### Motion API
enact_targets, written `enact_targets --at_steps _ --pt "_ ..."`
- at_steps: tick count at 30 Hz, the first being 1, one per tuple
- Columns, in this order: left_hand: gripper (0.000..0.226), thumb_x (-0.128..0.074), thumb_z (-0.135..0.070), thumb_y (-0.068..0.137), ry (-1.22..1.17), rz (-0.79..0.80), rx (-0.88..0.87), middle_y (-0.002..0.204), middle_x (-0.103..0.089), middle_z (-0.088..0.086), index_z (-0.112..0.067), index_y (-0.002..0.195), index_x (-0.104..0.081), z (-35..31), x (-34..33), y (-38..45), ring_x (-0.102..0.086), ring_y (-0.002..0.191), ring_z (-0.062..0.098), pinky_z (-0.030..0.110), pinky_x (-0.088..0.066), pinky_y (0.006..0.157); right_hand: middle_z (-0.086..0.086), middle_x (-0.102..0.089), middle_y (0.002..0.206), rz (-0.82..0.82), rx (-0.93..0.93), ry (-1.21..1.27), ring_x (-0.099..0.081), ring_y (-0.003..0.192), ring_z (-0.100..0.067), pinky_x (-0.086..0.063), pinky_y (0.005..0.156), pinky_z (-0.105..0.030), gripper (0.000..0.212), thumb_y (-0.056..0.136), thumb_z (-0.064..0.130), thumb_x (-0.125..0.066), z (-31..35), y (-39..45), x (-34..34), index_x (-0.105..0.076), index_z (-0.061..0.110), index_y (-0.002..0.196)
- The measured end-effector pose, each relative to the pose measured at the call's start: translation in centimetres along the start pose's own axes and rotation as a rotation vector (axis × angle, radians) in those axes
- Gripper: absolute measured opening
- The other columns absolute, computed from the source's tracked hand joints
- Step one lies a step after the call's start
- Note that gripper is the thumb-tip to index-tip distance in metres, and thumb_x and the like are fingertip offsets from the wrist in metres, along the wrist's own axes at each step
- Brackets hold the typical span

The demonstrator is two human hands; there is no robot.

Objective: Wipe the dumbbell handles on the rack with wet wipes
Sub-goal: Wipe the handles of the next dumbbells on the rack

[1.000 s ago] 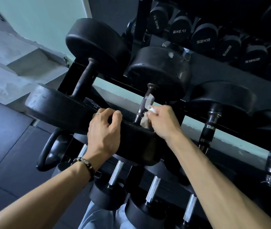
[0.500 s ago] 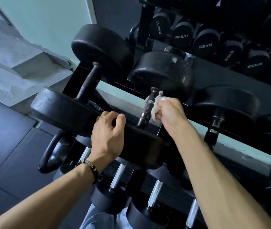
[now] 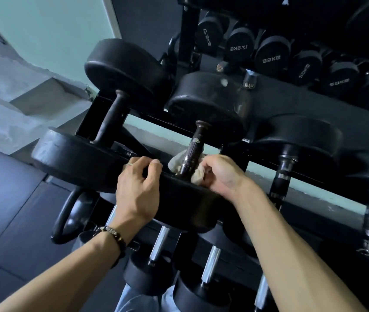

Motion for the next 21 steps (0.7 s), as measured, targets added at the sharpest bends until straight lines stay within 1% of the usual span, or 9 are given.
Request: enact_targets --at_steps 2,5,9,11,14,16,18,19,21 --pt "0.036 -0.042 -0.042 0.086 -0.004 0.001 0.004 0.087 -0.059 -0.01 -0.02 0.078 -0.068 0.1 0.0 0.0 -0.055 0.09 0.014 0.035 -0.041 0.079 -0.008 -0.037 0.054 0.027 -0.022 -0.002 -0.038 0.047 -0.022 -0.036 0.047 -0.028 0.038 0.072 -0.017 -0.027 0.2 0.4 0.6 -0.041 0.006 0.045" --pt "0.037 -0.042 -0.043 0.086 0.003 0.006 -0.004 0.088 -0.059 -0.013 -0.019 0.08 -0.069 0.1 -0.1 0.0 -0.054 0.091 0.013 0.034 -0.04 0.079 -0.007 -0.033 0.057 -0.099 0.04 0.14 -0.034 0.043 -0.02 -0.031 0.047 -0.026 0.033 0.072 -0.016 -0.028 1.7 2.3 0.5 -0.038 0.008 0.051" --pt "0.037 -0.041 -0.043 0.086 0.011 -0.001 -0.013 0.086 -0.059 -0.012 -0.02 0.08 -0.069 0.2 0.0 0.1 -0.055 0.089 0.01 0.03 -0.039 0.076 -0.01 -0.041 0.043 0.009 0.017 -0.045 -0.036 0.04 -0.021 -0.029 0.05 -0.029 0.039 0.063 -0.019 -0.026 0.0 0.7 0.1 -0.044 0.005 0.038" --pt "0.037 -0.04 -0.043 0.087 0.017 -0.003 -0.015 0.085 -0.058 -0.013 -0.02 0.08 -0.069 0.3 0.0 0.0 -0.054 0.089 0.009 0.026 -0.038 0.074 -0.009 -0.04 0.046 -0.019 0.026 -0.061 -0.036 0.042 -0.02 -0.031 0.049 -0.028 0.035 0.067 -0.022 -0.026 -0.1 1.0 0.6 -0.042 0.002 0.048" --pt "0.038 -0.04 -0.043 0.087 0.017 0.003 -0.016 0.084 -0.058 -0.012 -0.018 0.08 -0.068 0.3 -0.1 0.0 -0.054 0.09 0.01 0.025 -0.038 0.074 -0.015 -0.042 0.07 -0.15 0.117 0.1 -0.039 0.047 -0.02 -0.031 0.047 -0.027 0.026 0.063 -0.018 -0.031 1.7 2.7 0.8 -0.046 0.001 0.072" --pt "0.038 -0.041 -0.043 0.087 0.016 0.001 -0.015 0.084 -0.059 -0.012 -0.018 0.079 -0.069 0.2 -0.1 0.0 -0.054 0.089 0.01 0.028 -0.039 0.075 -0.019 -0.046 0.071 -0.105 0.158 0.065 -0.04 0.049 -0.021 -0.027 0.047 -0.028 0.03 0.067 -0.021 -0.028 1.8 2.3 0.3 -0.048 0.0 0.065" --pt "0.037 -0.041 -0.043 0.086 0.012 -0.008 -0.017 0.084 -0.059 -0.012 -0.02 0.079 -0.069 0.2 0.0 0.0 -0.055 0.089 0.01 0.031 -0.039 0.076 -0.017 -0.047 0.058 -0.021 0.134 -0.095 -0.039 0.047 -0.021 -0.026 0.045 -0.029 0.05 0.074 -0.025 -0.023 0.6 0.6 0.0 -0.055 0.004 0.049" --pt "0.037 -0.041 -0.043 0.086 0.012 -0.008 -0.017 0.085 -0.059 -0.012 -0.02 0.079 -0.069 0.2 0.0 0.0 -0.055 0.089 0.01 0.031 -0.04 0.076 -0.014 -0.043 0.055 0.018 0.101 -0.129 -0.037 0.047 -0.021 -0.027 0.043 -0.028 0.052 0.076 -0.026 -0.022 -0.1 -0.2 -0.1 -0.05 0.005 0.045" --pt "0.037 -0.041 -0.042 0.086 0.016 -0.007 -0.016 0.085 -0.059 -0.012 -0.019 0.079 -0.069 0.1 0.0 -0.1 -0.055 0.089 0.009 0.032 -0.04 0.076 -0.012 -0.04 0.059 0.007 0.094 -0.15 -0.038 0.047 -0.022 -0.032 0.042 -0.028 0.041 0.075 -0.027 -0.024 -0.2 0.2 0.4 -0.042 0.003 0.054"
Point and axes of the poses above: each hand's wrist, its own y-axis towards the middle knuckle, its own x-axis out of the back of the hand, z = x × y, the point moved 1 cm from there along y, towards the middle knuckle
